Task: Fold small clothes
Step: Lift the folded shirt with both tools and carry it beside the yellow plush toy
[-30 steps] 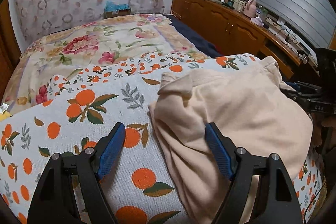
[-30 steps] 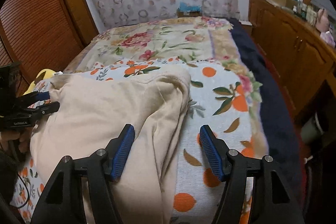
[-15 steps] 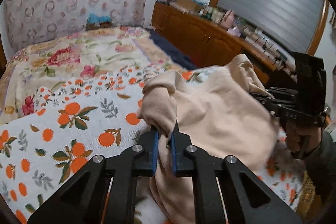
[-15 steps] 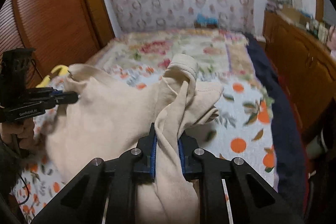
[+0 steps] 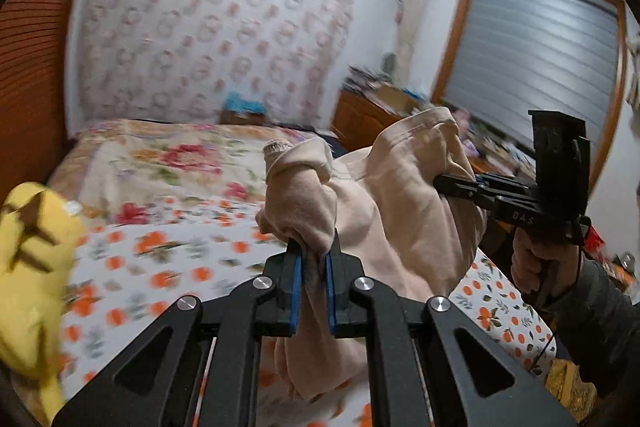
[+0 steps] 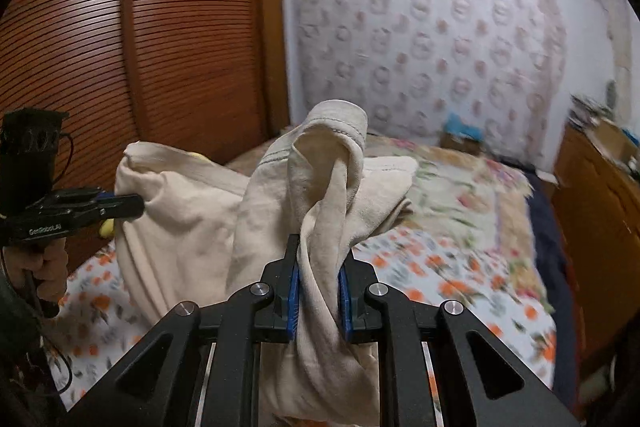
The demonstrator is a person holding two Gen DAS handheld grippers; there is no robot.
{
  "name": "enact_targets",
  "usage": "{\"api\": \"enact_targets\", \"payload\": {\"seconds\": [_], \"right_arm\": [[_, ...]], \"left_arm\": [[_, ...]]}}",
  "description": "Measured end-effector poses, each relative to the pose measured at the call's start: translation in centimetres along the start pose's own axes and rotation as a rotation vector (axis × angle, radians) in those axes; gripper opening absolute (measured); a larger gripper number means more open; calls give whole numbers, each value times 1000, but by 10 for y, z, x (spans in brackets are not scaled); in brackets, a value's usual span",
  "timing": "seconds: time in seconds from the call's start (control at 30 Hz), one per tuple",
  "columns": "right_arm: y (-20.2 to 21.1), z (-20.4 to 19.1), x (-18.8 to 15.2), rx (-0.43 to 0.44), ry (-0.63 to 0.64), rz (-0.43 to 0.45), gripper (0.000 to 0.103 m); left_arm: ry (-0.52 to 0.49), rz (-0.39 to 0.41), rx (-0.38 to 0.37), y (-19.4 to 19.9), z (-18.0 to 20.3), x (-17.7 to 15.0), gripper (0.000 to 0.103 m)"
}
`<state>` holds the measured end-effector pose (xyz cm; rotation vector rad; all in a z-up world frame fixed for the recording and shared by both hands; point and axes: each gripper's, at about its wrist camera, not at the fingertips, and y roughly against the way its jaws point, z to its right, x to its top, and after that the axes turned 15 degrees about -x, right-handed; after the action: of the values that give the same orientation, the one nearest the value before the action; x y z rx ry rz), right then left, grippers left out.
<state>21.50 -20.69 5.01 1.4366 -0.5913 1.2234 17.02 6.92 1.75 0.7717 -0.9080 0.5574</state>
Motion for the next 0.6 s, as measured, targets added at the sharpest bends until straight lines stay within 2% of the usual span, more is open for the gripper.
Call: {"api": "enact_targets", "payload": {"seconds": [0.1,0.23,0.3,0.47,0.6], "right_arm": [[-19,-20,16,76,42,25,16],[-77,-42,37,172,119,29,16],[-104,-68,48,210,183,38,16],[-176,-114,77,251,315,25,16],[-239,-140,92,264,374,-34,16]], "left_arm": [[41,55,83,41,-21,-14,10],[121,104,211,75,-54,-42,11],[167,130,267,86,-73,-54,10],[273,121,371,90,-121,-76,10],[322,127,404,87,-141,-85,10]]}}
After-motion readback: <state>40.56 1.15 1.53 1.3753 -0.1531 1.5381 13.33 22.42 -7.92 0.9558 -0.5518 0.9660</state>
